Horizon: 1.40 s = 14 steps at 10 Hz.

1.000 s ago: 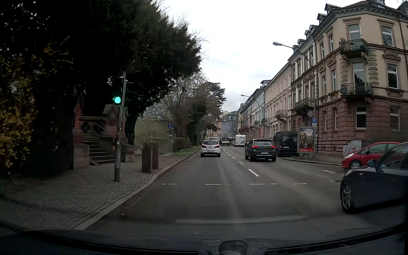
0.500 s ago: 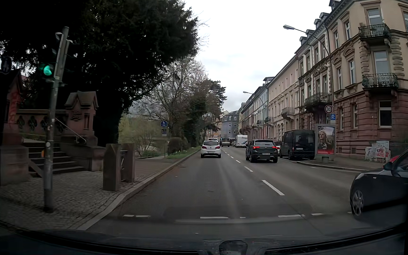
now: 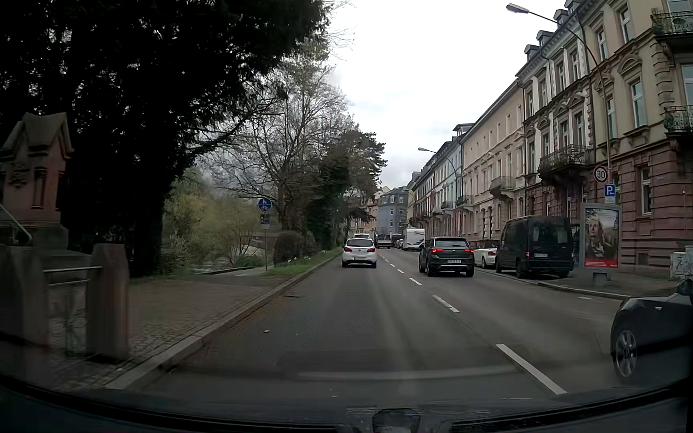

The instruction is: Follow the waypoints while adhering to traffic rules and regulations

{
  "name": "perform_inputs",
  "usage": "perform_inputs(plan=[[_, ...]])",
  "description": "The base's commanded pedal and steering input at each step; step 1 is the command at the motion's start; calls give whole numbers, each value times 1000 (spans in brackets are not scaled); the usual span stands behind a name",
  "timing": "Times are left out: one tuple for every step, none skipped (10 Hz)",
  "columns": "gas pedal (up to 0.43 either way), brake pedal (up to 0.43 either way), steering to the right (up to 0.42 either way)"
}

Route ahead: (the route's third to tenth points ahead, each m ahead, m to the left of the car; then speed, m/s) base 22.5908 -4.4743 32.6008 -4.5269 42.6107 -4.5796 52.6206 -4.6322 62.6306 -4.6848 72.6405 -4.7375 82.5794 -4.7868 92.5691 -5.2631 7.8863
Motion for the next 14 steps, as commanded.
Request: perform_inputs(plan=[[79,0,3],[79,0,3],[79,0,3],[79,0,3],[79,0,3],[79,0,3],[79,0,3],[79,0,3],[79,0,3],[79,0,3],[79,0,3],[79,0,3],[79,0,3],[79,0,3]])
